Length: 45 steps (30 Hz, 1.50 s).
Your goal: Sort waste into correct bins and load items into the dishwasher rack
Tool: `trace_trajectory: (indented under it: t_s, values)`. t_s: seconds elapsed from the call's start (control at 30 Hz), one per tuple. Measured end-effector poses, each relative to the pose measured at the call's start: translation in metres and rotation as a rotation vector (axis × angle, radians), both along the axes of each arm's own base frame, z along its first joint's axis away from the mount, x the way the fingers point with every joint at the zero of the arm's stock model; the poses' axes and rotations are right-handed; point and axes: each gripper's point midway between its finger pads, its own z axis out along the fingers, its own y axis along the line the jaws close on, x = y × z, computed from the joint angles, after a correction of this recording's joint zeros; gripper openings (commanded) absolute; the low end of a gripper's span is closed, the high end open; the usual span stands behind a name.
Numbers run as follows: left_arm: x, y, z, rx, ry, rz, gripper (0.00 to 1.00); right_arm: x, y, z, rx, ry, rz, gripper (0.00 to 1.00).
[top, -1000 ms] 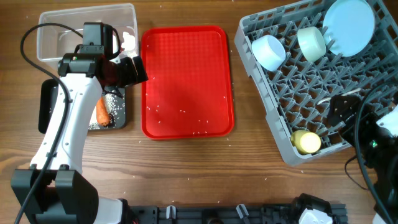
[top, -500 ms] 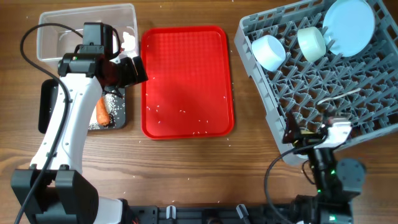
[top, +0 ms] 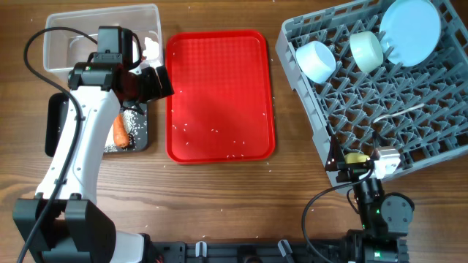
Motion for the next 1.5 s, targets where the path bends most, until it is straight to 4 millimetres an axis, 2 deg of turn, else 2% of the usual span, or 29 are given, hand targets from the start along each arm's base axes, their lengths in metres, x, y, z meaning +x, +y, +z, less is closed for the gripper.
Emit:
trace_trajectory:
  t_s: [0.33, 0.5, 0.57, 0.6, 0.63, 0.7, 0.73, 0.77, 0.8, 0.83, 0.93, 1.07, 1.23, 1.4, 1.5]
  values:
    - [0.001, 0.001, 0.0, 0.007, -0.004, 0.003, 1.0, 0.0, 0.0, 0.0, 0.0, 0.0, 0.0, 1.0]
    - [0.016, 0.003, 0.008, 0.018, -0.081, 0.009, 1.0, 0.0, 0.0, 0.0, 0.0, 0.0, 0.0, 1.0]
    - [0.037, 0.002, 0.027, 0.01, -0.23, 0.011, 1.0, 0.0, 0.0, 0.0, 0.0, 0.0, 0.0, 1.0]
    - [0.047, 0.002, 0.047, 0.003, -0.371, 0.012, 1.0, 0.0, 0.0, 0.0, 0.0, 0.0, 0.0, 1.0]
    - [0.048, 0.002, 0.065, -0.001, -0.475, 0.013, 1.0, 0.0, 0.0, 0.0, 0.0, -0.001, 0.0, 1.0]
    - [0.029, 0.004, 0.101, -0.012, -0.675, 0.018, 1.0, 0.0, 0.0, 0.001, 0.0, -0.002, 0.0, 1.0]
    - [0.007, 0.009, 0.115, -0.015, -0.777, 0.027, 1.0, 0.0, 0.0, 0.001, 0.0, -0.002, 0.0, 1.0]
    - [-0.006, 0.013, 0.119, -0.018, -0.845, 0.033, 1.0, 0.0, 0.0, 0.001, 0.0, -0.005, -0.001, 1.0]
    - [-0.021, 0.016, 0.115, -0.023, -0.886, 0.036, 1.0, 0.0, 0.0, 0.001, -0.001, -0.005, 0.0, 1.0]
    - [-0.037, 0.021, 0.103, -0.023, -0.899, 0.045, 1.0, 0.0, 0.0, 0.001, -0.001, -0.005, 0.0, 1.0]
    - [-0.078, 0.03, 0.059, -0.022, -0.978, 0.064, 1.0, 0.0, 0.0, 0.001, -0.004, -0.006, 0.0, 1.0]
    - [-0.108, 0.028, 0.038, -0.016, -1.116, 0.058, 1.0, 0.0, 0.0, 0.001, -0.004, -0.005, 0.0, 1.0]
    - [-0.121, 0.028, 0.026, -0.009, -1.166, 0.063, 1.0, 0.0, 0.0, 0.001, -0.004, -0.005, 0.0, 1.0]
    - [-0.13, 0.02, 0.005, -0.025, -1.114, 0.042, 1.0, 0.0, 0.0, 0.001, -0.004, -0.005, 0.0, 1.0]
    - [-0.13, 0.017, 0.004, -0.032, -1.11, 0.03, 1.0, 0.0, 0.0, 0.001, -0.004, -0.005, 0.0, 1.0]
